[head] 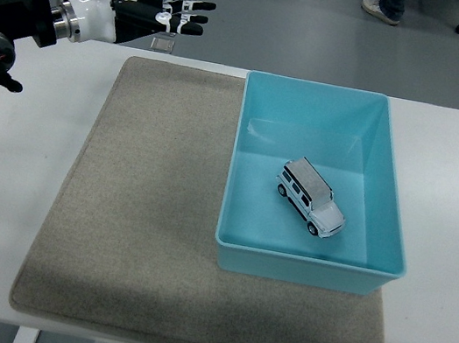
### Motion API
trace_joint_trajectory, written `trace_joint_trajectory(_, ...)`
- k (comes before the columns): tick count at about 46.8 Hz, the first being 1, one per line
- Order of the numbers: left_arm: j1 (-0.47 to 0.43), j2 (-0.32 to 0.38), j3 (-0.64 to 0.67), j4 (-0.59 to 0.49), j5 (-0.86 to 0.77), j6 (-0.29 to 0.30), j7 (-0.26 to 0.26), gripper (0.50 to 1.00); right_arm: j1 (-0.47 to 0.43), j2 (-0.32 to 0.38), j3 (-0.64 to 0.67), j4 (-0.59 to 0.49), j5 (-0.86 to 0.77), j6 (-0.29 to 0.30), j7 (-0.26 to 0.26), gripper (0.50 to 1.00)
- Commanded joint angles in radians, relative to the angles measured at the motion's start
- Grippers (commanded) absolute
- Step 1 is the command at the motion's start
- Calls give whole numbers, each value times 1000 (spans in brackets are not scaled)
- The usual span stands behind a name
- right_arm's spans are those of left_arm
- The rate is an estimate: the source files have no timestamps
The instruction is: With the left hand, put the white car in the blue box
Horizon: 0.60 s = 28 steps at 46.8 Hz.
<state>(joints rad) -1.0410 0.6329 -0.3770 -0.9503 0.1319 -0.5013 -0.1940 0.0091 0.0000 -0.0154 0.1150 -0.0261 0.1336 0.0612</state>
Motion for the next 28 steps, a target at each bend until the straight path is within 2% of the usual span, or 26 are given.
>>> trace_joint_trajectory(1, 47, 25, -3, 25, -128, -43, 1, 999, 0, 0, 0, 0, 0, 0, 0, 936)
trace_joint_trajectory(8, 107, 39, -3, 80, -281, -109, 7, 999, 0, 0, 0, 0, 0, 0, 0, 936)
trace_joint_trajectory(15, 145, 37, -5, 127, -386, -110, 48, 999, 0, 0, 0, 0, 0, 0, 0, 936)
trace_joint_trajectory(28, 211, 37, -72, 128, -613, -110, 159, 999, 0, 0, 0, 0, 0, 0, 0, 936)
